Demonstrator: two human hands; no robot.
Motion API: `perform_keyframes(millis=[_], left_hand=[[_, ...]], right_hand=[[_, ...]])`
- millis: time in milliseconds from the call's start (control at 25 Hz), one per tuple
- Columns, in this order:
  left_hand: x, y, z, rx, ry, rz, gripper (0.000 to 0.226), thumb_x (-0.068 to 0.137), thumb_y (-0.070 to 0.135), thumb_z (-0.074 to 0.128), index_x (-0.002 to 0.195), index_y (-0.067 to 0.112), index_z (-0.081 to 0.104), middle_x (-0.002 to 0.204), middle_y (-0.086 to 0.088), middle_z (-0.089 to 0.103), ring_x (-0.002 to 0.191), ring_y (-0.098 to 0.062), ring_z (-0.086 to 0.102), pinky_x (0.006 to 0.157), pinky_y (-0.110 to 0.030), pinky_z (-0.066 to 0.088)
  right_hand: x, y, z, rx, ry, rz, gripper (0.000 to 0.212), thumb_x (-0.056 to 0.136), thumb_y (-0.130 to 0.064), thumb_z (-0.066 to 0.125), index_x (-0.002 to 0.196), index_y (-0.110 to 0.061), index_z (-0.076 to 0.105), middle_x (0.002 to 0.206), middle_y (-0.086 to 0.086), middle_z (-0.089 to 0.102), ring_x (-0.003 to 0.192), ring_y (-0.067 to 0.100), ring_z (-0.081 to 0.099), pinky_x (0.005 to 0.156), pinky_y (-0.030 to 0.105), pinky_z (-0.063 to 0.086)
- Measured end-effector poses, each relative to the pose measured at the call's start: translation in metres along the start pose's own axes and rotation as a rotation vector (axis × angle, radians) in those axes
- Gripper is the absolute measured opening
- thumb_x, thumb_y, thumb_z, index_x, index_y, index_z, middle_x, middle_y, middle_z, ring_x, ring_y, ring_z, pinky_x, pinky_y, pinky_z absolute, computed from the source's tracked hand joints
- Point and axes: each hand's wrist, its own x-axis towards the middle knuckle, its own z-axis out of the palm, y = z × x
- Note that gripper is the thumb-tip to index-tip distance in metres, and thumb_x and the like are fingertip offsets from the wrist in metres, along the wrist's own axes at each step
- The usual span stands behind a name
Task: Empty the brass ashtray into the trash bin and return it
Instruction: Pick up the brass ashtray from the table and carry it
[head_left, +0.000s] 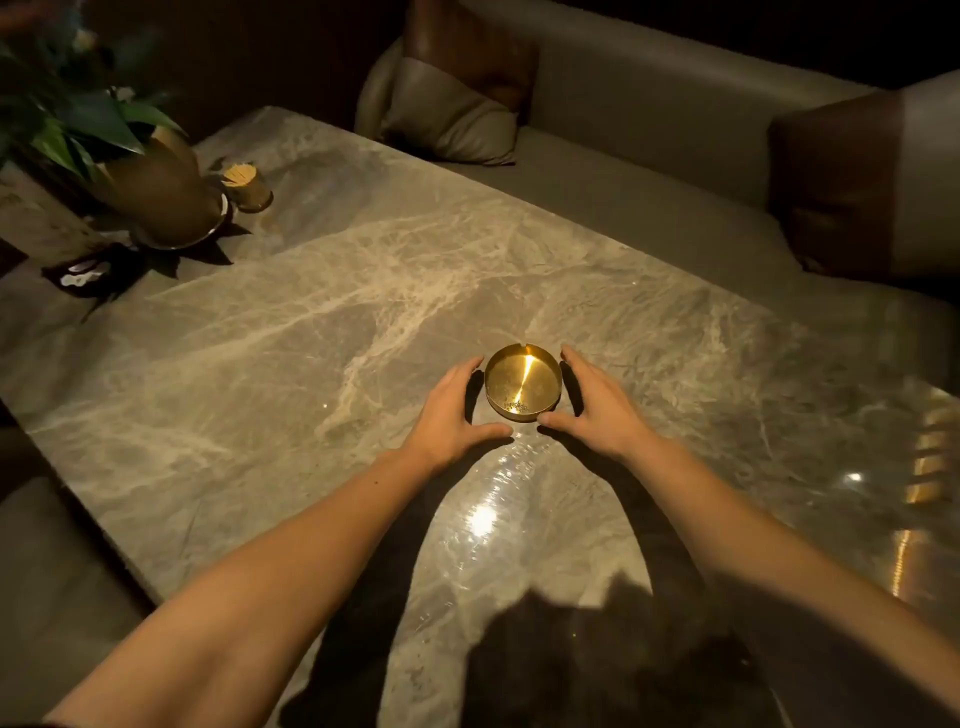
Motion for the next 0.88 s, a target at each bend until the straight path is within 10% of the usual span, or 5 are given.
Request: perform_keyframes(millis=[560,760,880], left_hand=[[0.020,-0.014,0.019,-0.129,0.050,0.047,0.096,0.058,0.041,0.090,0.140,0.020,0.046,0.128,0.004,0.055,0.119,-0.012,0.052,0.101,-0.021,0.040],[0.019,-0.007,0.007,-0.209,0.015,0.042,0.093,0.057,0.032,0.093,0.138,0.018,0.048,0.128,0.003,0.054,0.111,-0.003,0.055,0.090,-0.002,0.041],[0.014,0.004,-0.007,-0.234,-0.015,0.050,0.093,0.058,0.028,0.092,0.139,0.017,0.048,0.126,0.003,0.052,0.111,0.003,0.053,0.092,-0.002,0.041]], right_hand=[[0.006,0.008,0.018,0.098,0.063,0.007,0.090,0.072,-0.043,0.079,0.147,-0.028,0.031,0.140,0.001,0.054,0.129,0.021,0.047,0.105,0.038,0.040],[-0.010,-0.009,0.006,0.248,0.128,0.003,0.082,0.070,-0.022,0.084,0.141,-0.022,0.043,0.130,-0.005,0.060,0.114,-0.003,0.047,0.088,-0.004,0.029],[-0.025,-0.023,-0.004,0.346,0.160,0.047,0.086,0.068,-0.022,0.086,0.142,-0.016,0.043,0.130,-0.004,0.059,0.117,-0.001,0.049,0.097,0.001,0.032]])
